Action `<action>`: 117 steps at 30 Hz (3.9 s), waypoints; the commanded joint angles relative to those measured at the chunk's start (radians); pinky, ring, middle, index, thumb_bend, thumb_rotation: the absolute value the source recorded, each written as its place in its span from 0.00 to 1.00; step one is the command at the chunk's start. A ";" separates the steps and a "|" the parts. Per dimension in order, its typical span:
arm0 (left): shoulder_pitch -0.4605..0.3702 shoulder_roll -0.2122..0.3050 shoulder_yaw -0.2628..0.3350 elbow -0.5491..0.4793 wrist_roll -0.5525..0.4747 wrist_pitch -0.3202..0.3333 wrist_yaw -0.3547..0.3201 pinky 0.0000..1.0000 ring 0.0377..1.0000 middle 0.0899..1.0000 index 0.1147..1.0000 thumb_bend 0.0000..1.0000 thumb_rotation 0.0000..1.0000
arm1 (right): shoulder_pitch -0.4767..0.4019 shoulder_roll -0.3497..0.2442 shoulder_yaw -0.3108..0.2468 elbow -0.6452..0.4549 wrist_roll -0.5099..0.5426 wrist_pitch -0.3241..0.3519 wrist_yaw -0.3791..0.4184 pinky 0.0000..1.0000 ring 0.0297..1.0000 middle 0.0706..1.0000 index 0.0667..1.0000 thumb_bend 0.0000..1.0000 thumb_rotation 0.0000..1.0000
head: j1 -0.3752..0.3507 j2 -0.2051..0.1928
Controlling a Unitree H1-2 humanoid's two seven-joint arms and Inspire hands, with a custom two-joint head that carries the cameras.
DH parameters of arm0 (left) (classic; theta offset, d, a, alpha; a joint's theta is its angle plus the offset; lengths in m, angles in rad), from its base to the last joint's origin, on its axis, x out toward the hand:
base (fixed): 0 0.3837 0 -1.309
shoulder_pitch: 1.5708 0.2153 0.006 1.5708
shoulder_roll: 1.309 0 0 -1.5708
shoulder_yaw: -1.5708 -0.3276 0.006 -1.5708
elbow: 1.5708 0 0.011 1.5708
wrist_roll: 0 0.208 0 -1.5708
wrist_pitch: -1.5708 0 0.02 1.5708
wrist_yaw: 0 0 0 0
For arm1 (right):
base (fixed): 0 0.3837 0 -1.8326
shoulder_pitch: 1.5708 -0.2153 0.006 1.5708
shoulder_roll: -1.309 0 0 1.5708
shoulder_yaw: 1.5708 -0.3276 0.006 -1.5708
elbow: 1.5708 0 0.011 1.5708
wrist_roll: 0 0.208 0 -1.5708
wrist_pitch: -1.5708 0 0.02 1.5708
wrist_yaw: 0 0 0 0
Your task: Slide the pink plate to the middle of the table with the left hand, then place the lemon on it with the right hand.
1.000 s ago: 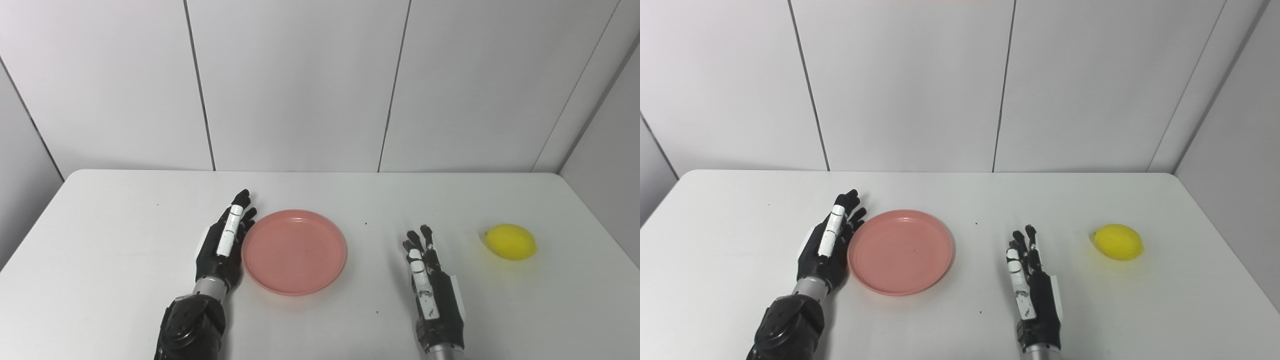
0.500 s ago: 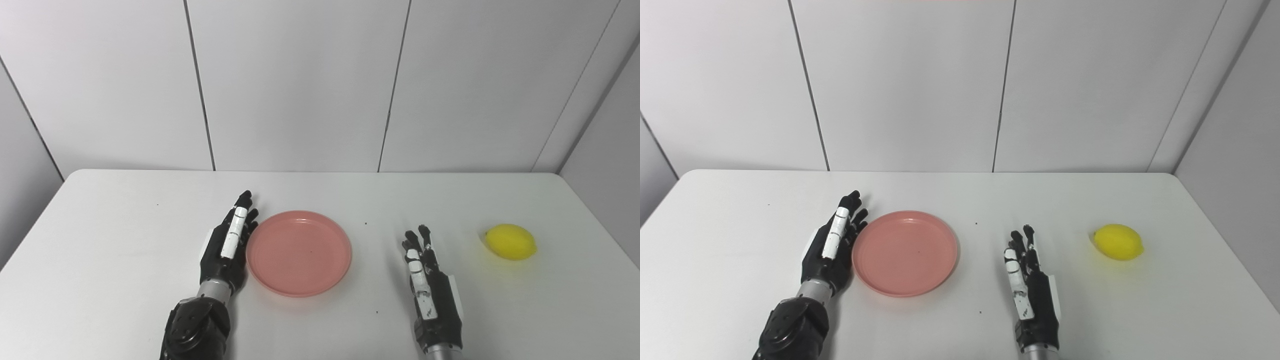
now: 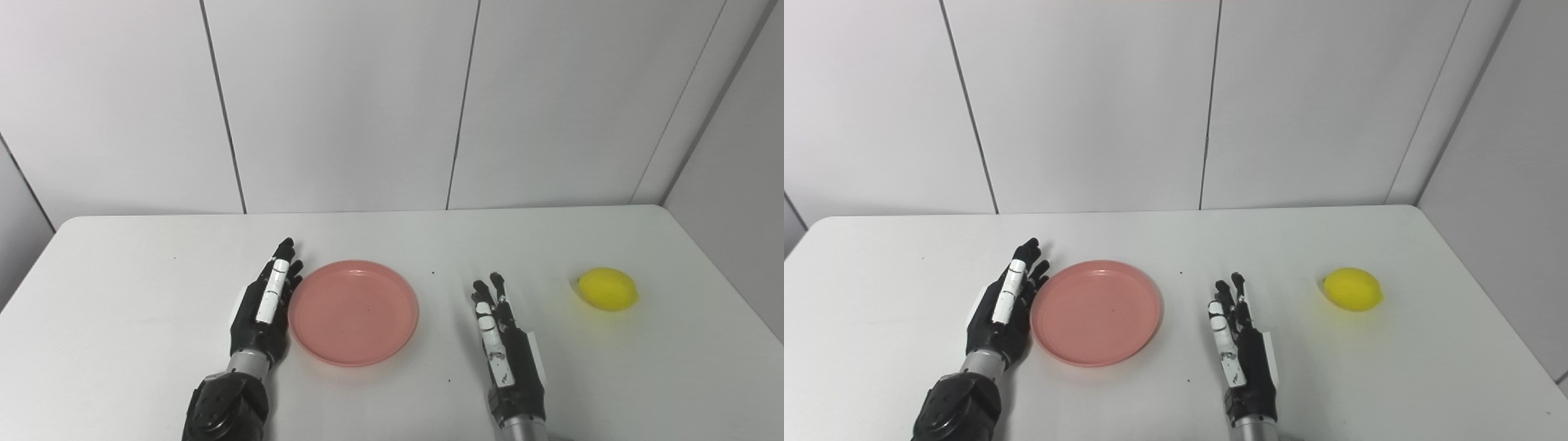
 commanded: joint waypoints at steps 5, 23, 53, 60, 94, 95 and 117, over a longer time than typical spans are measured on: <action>0.028 -0.005 -0.014 0.011 0.004 0.065 0.001 1.00 0.97 1.00 0.90 0.71 0.70 | 0.027 0.012 0.002 0.039 0.006 -0.004 -0.004 1.00 0.95 0.93 1.00 0.66 0.79 | -0.003 0.003; -0.006 -0.013 0.014 0.083 -0.005 0.025 0.015 1.00 0.98 1.00 0.89 0.73 0.69 | 0.012 0.012 -0.035 0.036 0.008 -0.007 -0.035 1.00 0.92 0.90 0.94 0.66 0.75 | -0.050 -0.026; -0.039 -0.004 0.029 0.160 -0.014 -0.012 -0.015 1.00 0.98 1.00 0.89 0.68 0.72 | -0.085 -0.130 -0.066 -0.054 -0.321 0.000 -0.162 0.69 0.75 0.75 0.73 0.70 0.76 | -0.151 -0.062; -0.042 0.005 0.023 0.169 0.002 -0.018 -0.021 1.00 0.99 1.00 0.90 0.68 0.73 | -0.111 -0.160 -0.065 -0.098 -0.523 0.162 -0.179 0.87 0.82 0.79 0.73 0.68 0.86 | -0.157 -0.069; -0.037 0.013 0.022 0.164 -0.002 0.006 -0.035 1.00 0.98 1.00 0.92 0.67 0.74 | -0.247 -0.469 0.032 -0.015 -1.061 0.168 -0.291 0.68 0.68 0.69 0.69 0.75 0.80 | -0.172 -0.071; -0.036 0.013 0.022 0.165 -0.005 0.006 -0.037 1.00 0.98 1.00 0.92 0.67 0.74 | -0.252 -0.478 0.027 -0.012 -1.061 0.176 -0.287 0.68 0.68 0.69 0.69 0.75 0.80 | -0.172 -0.071; -0.030 0.017 0.020 0.157 -0.003 0.013 -0.046 1.00 0.98 1.00 0.91 0.65 0.74 | -0.303 -0.583 -0.049 0.098 -0.971 0.245 -0.234 0.68 0.69 0.71 0.70 0.75 0.82 | -0.175 -0.064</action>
